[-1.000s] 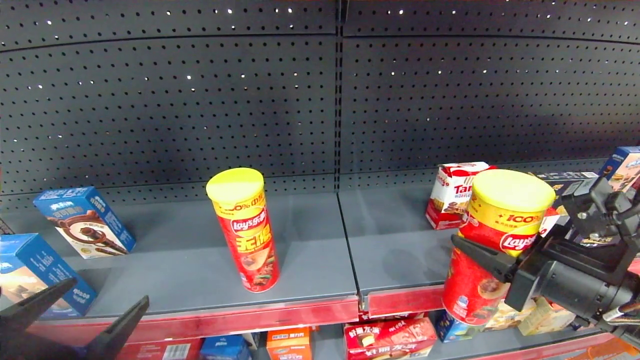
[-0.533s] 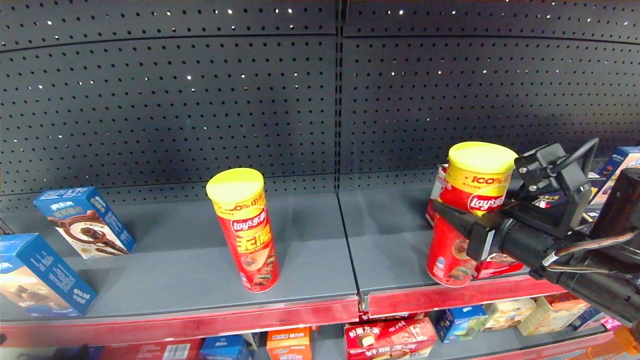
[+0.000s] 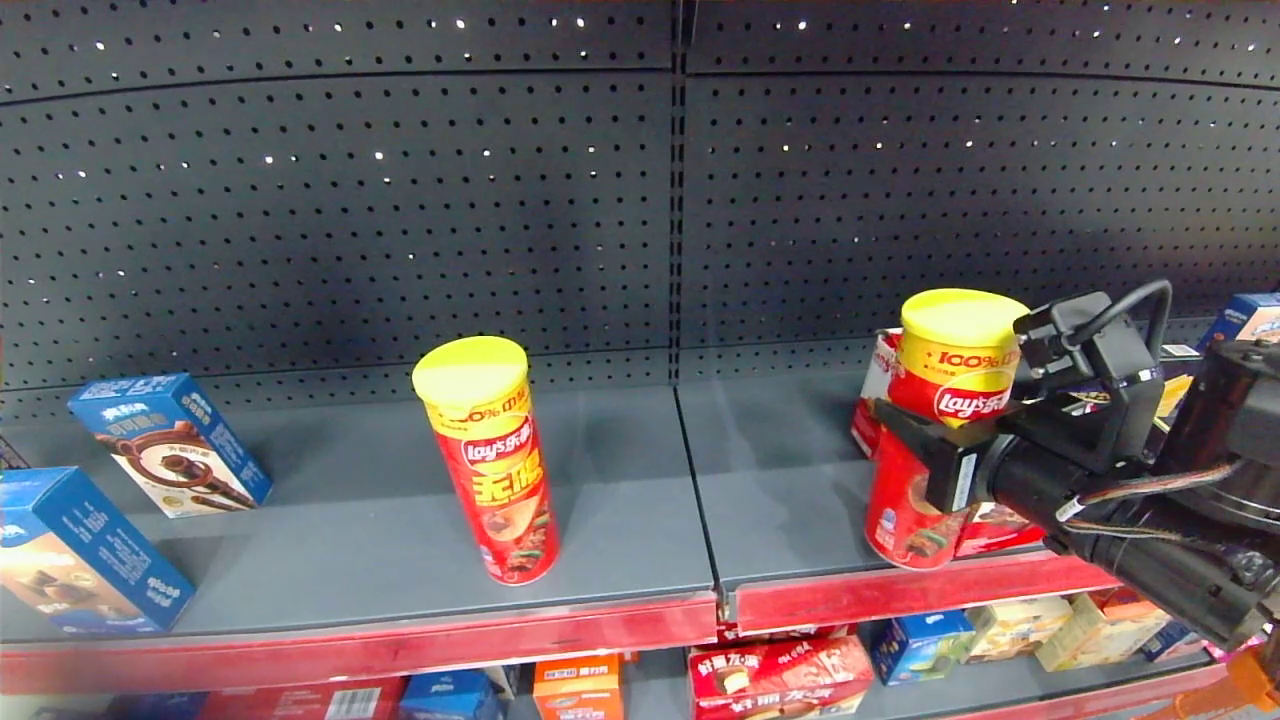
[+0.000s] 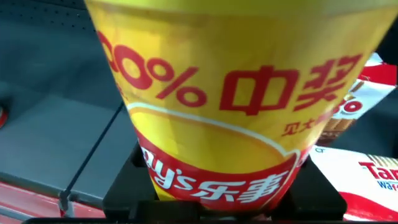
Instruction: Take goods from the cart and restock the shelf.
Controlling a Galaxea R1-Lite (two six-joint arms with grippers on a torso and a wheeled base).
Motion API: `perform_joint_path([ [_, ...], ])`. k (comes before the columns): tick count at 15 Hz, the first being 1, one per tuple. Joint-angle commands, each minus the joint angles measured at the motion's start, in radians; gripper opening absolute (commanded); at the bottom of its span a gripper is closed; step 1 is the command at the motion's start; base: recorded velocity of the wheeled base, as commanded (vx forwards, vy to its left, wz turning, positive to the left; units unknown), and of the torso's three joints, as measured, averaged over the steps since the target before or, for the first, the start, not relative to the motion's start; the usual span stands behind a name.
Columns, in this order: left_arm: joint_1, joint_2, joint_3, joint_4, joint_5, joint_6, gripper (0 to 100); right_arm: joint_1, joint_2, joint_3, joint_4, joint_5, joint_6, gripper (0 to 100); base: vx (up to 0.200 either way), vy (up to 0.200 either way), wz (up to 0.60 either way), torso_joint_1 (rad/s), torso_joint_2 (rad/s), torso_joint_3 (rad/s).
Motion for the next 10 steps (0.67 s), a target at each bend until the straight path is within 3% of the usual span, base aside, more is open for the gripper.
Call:
perform_joint_path([
  [1, 0.000, -0.014, 0.000, 0.015, 0.001, -0.002, 100, 0.015, -0.024, -0.001, 0.002, 0.024, 0.002, 0, 0.000, 0.000, 0.00, 0.000, 0.00, 0.000],
  [4, 0.000, -0.014, 0.000, 0.021, 0.003, -0.008, 100, 0.004, -0.052, -0.041, 0.011, 0.137, -0.001, 0, 0.000, 0.000, 0.00, 0.000, 0.00, 0.000],
  [6, 0.000, -0.014, 0.000, 0.021, 0.004, -0.010, 100, 0.018, -0.052, -0.064, 0.025, 0.136, -0.002, 0, 0.000, 0.000, 0.00, 0.000, 0.00, 0.000],
  [9, -0.001, -0.012, -0.001, 0.024, 0.001, -0.048, 100, 0.022, -0.060, -0.061, 0.060, 0.142, -0.007, 0, 0.000, 0.000, 0.00, 0.000, 0.00, 0.000],
  [10, -0.001, -0.012, -0.001, 0.024, 0.001, -0.050, 100, 0.038, -0.057, -0.067, 0.060, 0.142, -0.007, 0, 0.000, 0.000, 0.60, 0.007, 0.00, -0.002],
])
